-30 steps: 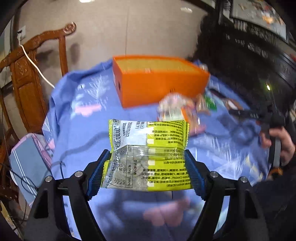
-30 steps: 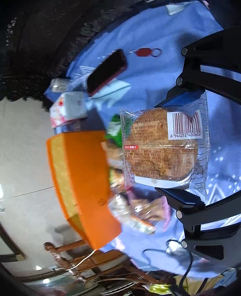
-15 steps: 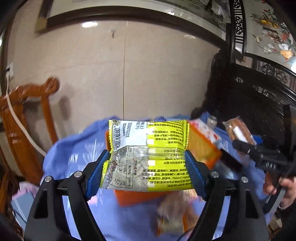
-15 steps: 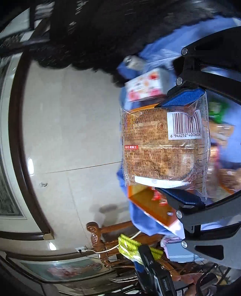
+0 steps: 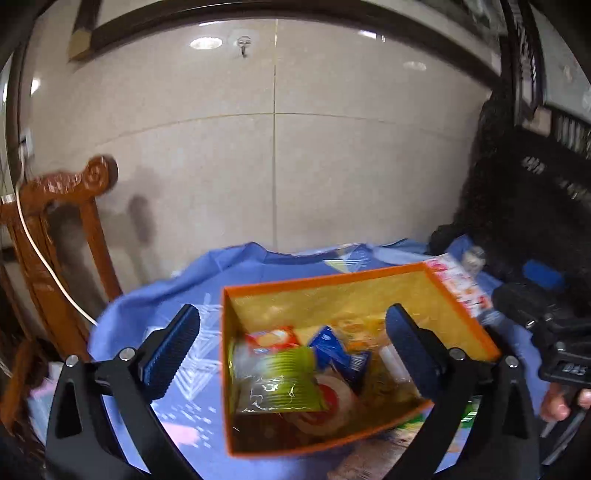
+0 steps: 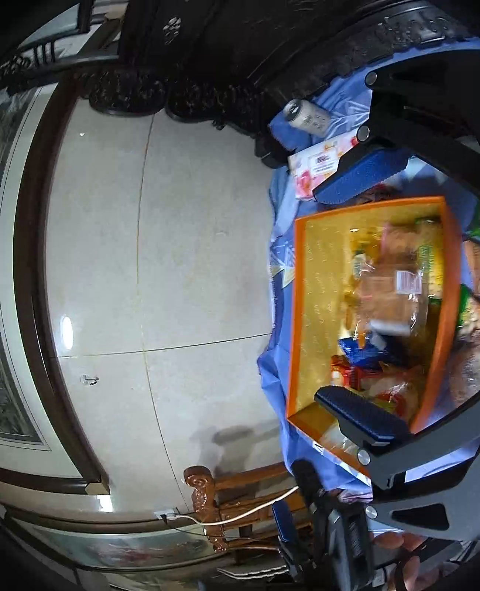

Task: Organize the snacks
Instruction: 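Drop the seed bag in with the left tool while the right drops the bread, then grasp a paper-wrapped pastry with the right tool while the left grasps a clear bag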

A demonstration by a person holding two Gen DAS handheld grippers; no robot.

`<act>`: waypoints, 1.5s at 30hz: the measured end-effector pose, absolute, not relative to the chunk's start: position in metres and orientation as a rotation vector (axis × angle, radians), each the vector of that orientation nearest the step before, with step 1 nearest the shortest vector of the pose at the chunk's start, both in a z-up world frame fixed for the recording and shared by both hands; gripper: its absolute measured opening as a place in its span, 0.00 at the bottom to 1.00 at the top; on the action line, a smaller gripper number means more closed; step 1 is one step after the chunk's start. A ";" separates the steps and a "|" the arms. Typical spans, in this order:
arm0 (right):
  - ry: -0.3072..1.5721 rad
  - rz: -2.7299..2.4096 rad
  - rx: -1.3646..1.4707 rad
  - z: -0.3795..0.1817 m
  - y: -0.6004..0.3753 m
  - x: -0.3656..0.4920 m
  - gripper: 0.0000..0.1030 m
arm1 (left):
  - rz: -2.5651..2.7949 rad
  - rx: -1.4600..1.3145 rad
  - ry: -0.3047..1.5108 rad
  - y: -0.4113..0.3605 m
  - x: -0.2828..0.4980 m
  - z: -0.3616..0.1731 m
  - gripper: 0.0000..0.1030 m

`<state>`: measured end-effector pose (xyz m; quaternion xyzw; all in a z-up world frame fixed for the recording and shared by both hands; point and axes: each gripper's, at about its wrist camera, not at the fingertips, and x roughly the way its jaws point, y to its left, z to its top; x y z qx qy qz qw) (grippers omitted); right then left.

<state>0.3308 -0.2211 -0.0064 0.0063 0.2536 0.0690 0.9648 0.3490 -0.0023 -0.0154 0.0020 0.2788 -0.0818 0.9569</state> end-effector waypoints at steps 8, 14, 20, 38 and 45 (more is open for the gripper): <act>0.674 0.057 0.108 -0.072 -0.262 0.279 0.97 | -0.189 -0.111 0.632 0.010 0.293 -0.063 0.96; 0.797 0.041 0.145 -0.129 -0.268 0.250 0.95 | -0.237 -0.108 0.686 0.008 0.261 -0.103 0.96; 0.814 0.076 0.144 -0.152 -0.255 0.254 0.94 | -0.247 -0.044 0.742 0.000 0.239 -0.130 0.96; 0.933 0.114 0.090 -0.206 -0.240 0.297 0.38 | -0.268 -0.022 0.796 -0.002 0.250 -0.150 0.96; 0.946 0.115 0.133 -0.194 -0.248 0.268 0.36 | -0.419 0.076 0.814 -0.031 0.271 -0.162 0.96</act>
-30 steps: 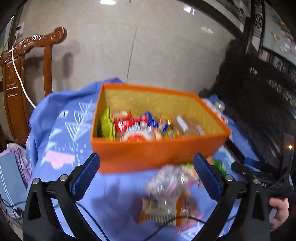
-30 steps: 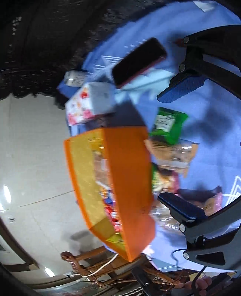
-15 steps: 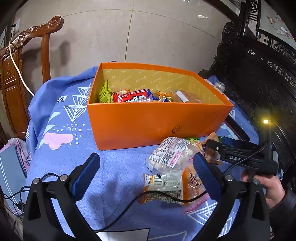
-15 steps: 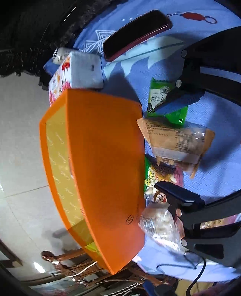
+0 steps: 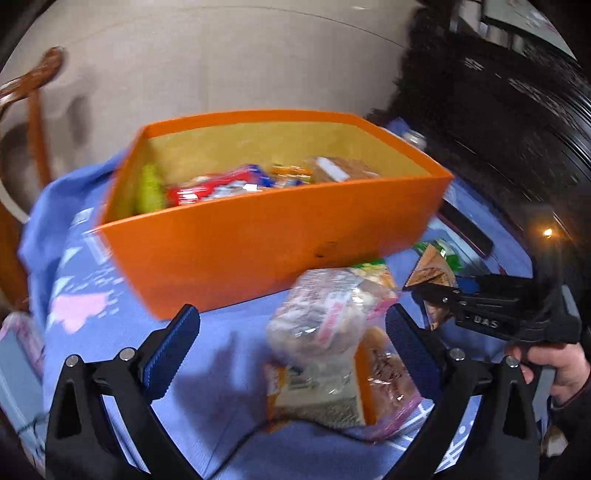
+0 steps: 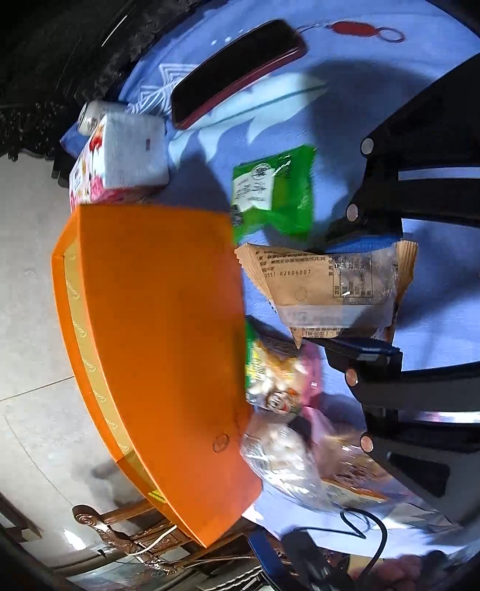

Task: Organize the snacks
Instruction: 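Grasp a paper-wrapped pastry with the right tool while the left grasps a clear bag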

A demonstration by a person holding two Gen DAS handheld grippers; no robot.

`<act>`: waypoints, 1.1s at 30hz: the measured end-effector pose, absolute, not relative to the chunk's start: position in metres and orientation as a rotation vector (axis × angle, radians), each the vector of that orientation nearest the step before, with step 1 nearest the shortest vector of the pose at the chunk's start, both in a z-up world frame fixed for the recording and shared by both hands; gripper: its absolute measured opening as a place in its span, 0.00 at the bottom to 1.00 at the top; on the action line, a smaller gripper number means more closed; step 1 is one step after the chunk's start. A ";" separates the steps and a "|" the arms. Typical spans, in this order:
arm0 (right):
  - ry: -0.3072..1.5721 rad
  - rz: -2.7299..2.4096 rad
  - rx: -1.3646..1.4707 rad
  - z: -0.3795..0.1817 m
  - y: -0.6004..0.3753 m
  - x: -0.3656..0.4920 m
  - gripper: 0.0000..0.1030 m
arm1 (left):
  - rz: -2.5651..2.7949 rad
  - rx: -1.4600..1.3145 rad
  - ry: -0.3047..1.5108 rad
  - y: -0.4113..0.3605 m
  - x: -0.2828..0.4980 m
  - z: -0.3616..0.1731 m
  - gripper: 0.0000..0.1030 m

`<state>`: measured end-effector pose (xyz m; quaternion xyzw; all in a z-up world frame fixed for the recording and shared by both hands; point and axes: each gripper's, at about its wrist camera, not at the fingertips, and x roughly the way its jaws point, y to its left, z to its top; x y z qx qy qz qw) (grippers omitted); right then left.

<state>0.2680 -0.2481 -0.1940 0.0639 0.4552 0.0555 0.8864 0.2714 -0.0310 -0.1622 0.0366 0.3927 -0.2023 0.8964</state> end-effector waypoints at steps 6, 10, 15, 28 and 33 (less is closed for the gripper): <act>0.963 0.101 0.163 -0.190 -0.257 0.249 0.37 | -0.556 0.088 0.889 -0.047 0.303 -0.183 0.96; 0.956 0.108 0.170 -0.186 -0.260 0.246 0.37 | -0.544 0.161 0.937 -0.055 0.321 -0.203 0.96; 0.936 0.109 0.152 -0.179 -0.254 0.249 0.37 | -0.616 0.153 0.925 -0.059 0.319 -0.208 0.67; 0.911 0.109 0.154 -0.168 -0.253 0.237 0.37 | -0.594 0.118 0.870 -0.057 0.291 -0.190 0.42; 0.886 0.114 0.155 -0.158 -0.254 0.230 0.37 | -0.568 0.082 0.834 -0.046 0.276 -0.173 0.42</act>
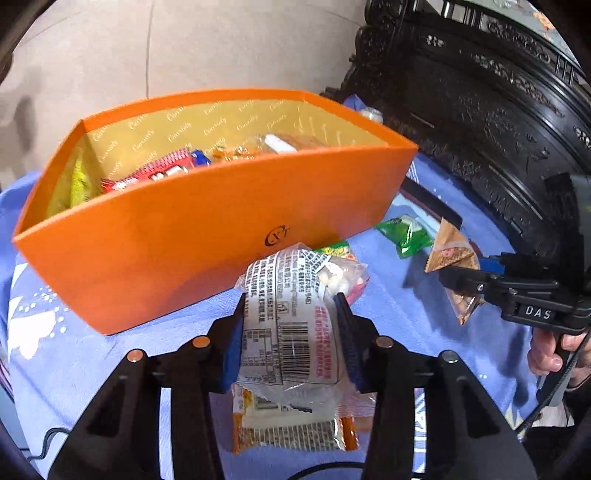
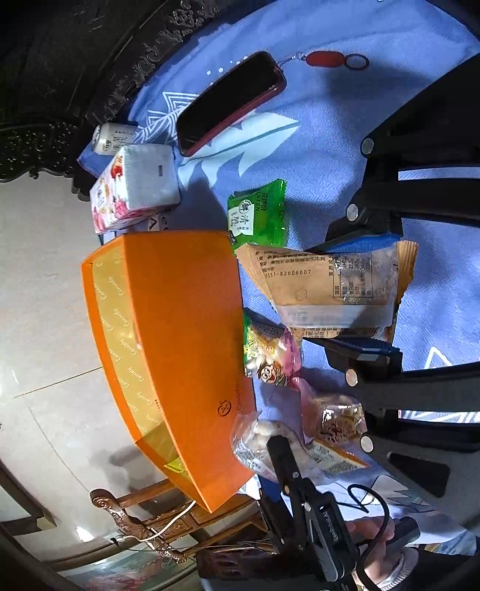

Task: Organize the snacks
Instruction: 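Grasp a paper-wrapped pastry with the right tool while the left grasps a clear bag, then drop the pastry in with the right tool while the left drops the clear bag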

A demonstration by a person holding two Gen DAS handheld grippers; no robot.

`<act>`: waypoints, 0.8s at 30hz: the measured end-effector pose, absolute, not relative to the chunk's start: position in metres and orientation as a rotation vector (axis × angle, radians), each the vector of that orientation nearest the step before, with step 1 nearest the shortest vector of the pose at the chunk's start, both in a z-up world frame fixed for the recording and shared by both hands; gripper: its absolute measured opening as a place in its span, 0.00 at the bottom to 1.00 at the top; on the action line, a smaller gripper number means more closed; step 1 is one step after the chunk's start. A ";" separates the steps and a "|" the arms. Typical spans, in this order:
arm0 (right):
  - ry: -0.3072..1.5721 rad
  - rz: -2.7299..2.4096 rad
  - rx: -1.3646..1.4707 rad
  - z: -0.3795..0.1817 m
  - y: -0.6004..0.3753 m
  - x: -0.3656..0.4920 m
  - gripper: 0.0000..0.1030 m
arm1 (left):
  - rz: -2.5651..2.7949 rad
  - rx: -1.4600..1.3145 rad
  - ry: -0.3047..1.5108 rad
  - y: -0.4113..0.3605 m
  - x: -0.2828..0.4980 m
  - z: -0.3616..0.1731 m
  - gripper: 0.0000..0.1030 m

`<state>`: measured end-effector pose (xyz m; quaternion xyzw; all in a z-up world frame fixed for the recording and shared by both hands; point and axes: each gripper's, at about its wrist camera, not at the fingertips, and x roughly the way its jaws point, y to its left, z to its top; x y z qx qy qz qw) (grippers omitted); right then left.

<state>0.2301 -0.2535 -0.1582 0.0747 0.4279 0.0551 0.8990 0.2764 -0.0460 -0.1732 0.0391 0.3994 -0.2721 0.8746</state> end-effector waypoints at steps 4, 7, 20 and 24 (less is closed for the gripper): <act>0.857 0.121 0.150 -0.146 -0.252 0.221 0.37 | -0.555 0.052 0.789 -0.036 0.264 -0.150 0.42; 0.823 0.136 0.145 -0.130 -0.251 0.214 0.37 | -0.553 0.039 0.731 -0.028 0.253 -0.124 0.42; 0.558 0.226 0.112 -0.027 -0.233 0.248 0.37 | -0.502 0.047 0.503 -0.020 0.278 -0.018 0.42; 0.513 0.248 0.084 -0.005 -0.221 0.282 0.37 | -0.464 0.058 0.452 -0.024 0.304 0.008 0.43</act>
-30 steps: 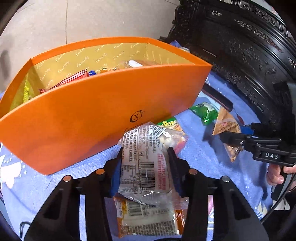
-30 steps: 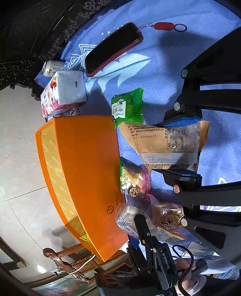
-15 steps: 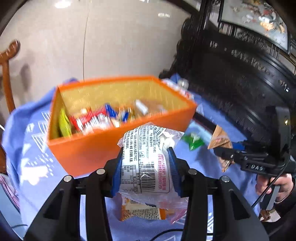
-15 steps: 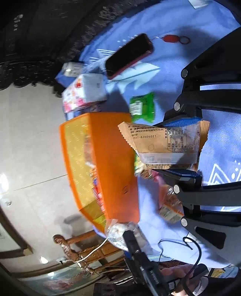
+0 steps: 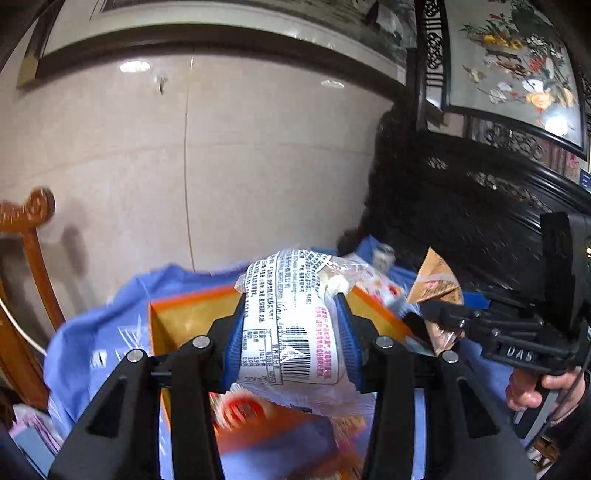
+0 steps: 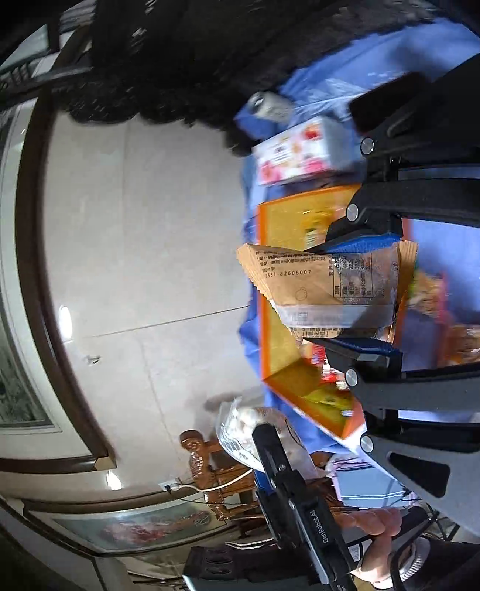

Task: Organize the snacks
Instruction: 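Drop the pastry in with the right tool while the left drops the clear bag, then grasp a pink cracker bag with the right tool while the left grasps an orange bag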

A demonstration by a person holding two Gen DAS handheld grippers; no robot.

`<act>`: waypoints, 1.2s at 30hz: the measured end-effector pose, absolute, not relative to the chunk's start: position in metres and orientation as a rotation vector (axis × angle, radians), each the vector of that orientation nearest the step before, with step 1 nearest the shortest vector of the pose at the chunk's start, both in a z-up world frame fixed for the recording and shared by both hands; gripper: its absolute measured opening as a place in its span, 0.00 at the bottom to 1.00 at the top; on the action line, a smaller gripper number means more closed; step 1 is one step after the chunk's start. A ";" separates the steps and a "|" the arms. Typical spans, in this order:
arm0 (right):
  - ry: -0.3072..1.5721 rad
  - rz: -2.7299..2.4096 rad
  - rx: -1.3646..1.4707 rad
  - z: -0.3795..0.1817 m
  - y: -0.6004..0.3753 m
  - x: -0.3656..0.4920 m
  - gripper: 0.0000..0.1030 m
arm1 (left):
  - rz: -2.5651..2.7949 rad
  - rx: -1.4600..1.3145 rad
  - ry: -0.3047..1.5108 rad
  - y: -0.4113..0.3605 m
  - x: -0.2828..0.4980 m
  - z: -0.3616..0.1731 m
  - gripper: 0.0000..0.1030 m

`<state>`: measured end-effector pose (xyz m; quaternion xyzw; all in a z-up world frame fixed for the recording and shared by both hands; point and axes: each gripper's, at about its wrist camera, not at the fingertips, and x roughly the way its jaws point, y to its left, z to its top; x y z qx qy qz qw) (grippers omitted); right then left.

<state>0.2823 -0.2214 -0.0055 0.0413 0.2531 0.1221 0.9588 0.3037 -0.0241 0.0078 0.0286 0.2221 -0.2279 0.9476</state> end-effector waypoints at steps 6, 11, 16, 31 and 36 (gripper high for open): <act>0.424 0.198 0.110 0.013 -0.222 0.304 0.80 | -0.265 0.005 0.410 -0.010 0.321 0.027 0.96; 0.476 0.212 0.142 -0.006 -0.233 0.272 0.80 | -0.293 -0.044 0.433 0.007 0.294 0.007 0.96; 0.605 0.224 0.094 -0.059 -0.219 0.233 0.80 | -0.301 -0.021 0.524 0.006 0.270 -0.036 0.96; 0.925 0.377 -0.006 -0.178 -0.150 0.203 0.80 | -0.233 -0.041 0.770 0.038 0.217 -0.145 0.96; 0.966 0.375 -0.026 -0.191 -0.135 0.217 0.80 | -0.223 -0.045 0.774 0.045 0.214 -0.148 0.96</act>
